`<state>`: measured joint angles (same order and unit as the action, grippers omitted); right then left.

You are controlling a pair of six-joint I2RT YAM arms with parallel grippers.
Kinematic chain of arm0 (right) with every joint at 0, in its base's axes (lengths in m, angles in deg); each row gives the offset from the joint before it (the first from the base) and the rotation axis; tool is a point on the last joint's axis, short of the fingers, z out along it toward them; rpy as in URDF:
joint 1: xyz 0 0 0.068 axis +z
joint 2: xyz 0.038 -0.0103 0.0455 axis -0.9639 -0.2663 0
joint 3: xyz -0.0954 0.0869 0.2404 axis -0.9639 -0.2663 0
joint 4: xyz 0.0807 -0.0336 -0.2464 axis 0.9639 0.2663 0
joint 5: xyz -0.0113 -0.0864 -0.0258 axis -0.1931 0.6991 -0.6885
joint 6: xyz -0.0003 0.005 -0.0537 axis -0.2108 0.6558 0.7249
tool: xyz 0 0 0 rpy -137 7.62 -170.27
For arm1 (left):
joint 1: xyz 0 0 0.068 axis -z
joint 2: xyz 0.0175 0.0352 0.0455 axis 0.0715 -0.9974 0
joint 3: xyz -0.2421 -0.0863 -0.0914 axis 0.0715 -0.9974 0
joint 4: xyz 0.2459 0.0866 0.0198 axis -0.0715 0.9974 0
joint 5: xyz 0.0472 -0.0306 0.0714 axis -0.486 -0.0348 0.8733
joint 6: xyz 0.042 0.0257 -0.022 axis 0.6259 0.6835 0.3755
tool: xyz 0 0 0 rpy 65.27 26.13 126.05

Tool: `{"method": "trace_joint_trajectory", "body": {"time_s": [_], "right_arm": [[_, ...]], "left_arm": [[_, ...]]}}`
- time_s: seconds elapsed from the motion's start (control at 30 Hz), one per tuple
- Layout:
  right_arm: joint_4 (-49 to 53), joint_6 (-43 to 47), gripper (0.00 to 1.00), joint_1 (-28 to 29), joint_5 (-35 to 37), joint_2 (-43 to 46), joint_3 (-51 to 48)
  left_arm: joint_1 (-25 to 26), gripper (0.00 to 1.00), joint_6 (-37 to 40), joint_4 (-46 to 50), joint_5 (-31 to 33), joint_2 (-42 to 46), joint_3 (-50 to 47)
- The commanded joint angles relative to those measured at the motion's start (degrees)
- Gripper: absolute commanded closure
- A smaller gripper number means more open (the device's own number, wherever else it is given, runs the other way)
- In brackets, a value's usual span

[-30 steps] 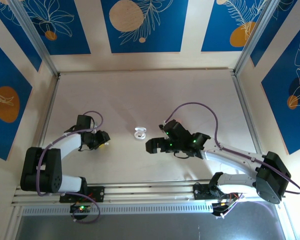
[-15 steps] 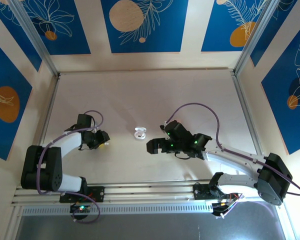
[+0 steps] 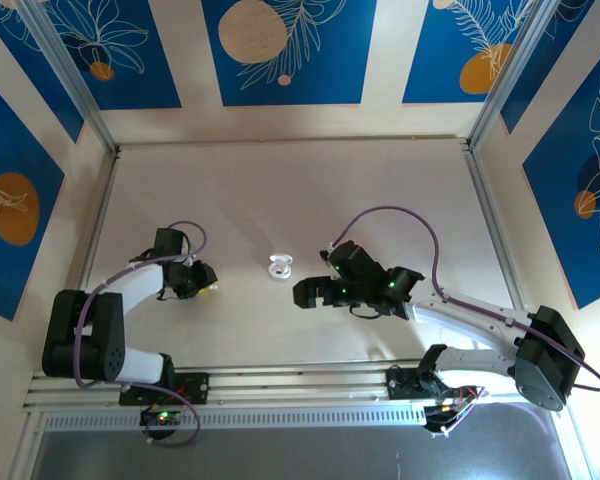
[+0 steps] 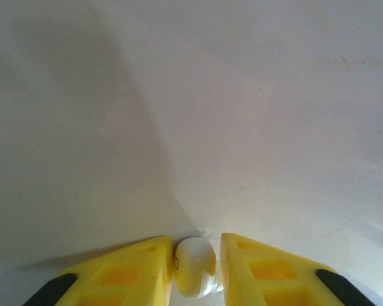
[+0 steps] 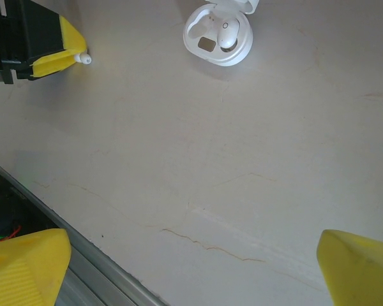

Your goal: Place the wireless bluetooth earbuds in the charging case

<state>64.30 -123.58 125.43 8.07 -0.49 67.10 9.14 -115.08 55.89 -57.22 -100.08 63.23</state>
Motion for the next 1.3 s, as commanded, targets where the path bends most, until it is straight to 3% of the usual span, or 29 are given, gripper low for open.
{"method": "trace_joint_trajectory", "body": {"time_s": [0.0, 0.5, 0.7, 0.97, 1.27], "right_arm": [[0.2, 0.22, 0.01, -0.26, -1.34, 0.62, -0.26], [0.24, 0.51, 0.01, -0.29, -1.79, -0.29, 0.86], [0.74, 0.55, 0.01, -0.34, -0.73, -0.48, 1.56], [1.2, -0.47, 0.01, -2.59, -0.11, 2.48, 0.7], [1.04, -2.85, 0.01, -6.14, -1.56, 8.1, -3.68]], "left_arm": [[0.41, 0.76, 1.11, -1.56, -0.18, -0.33, 0.74], [0.54, 0.83, 1.58, 0.16, -0.54, 3.48, 1.14], [3.5, 0.84, 2.57, 5.39, 3.32, 7.98, 3.38], [16.96, 0.84, 3.23, 15.33, 19.43, 12.9, 10.59], [35.06, 0.84, 4.42, 19.7, 37.92, 6.23, 20.6]]}}
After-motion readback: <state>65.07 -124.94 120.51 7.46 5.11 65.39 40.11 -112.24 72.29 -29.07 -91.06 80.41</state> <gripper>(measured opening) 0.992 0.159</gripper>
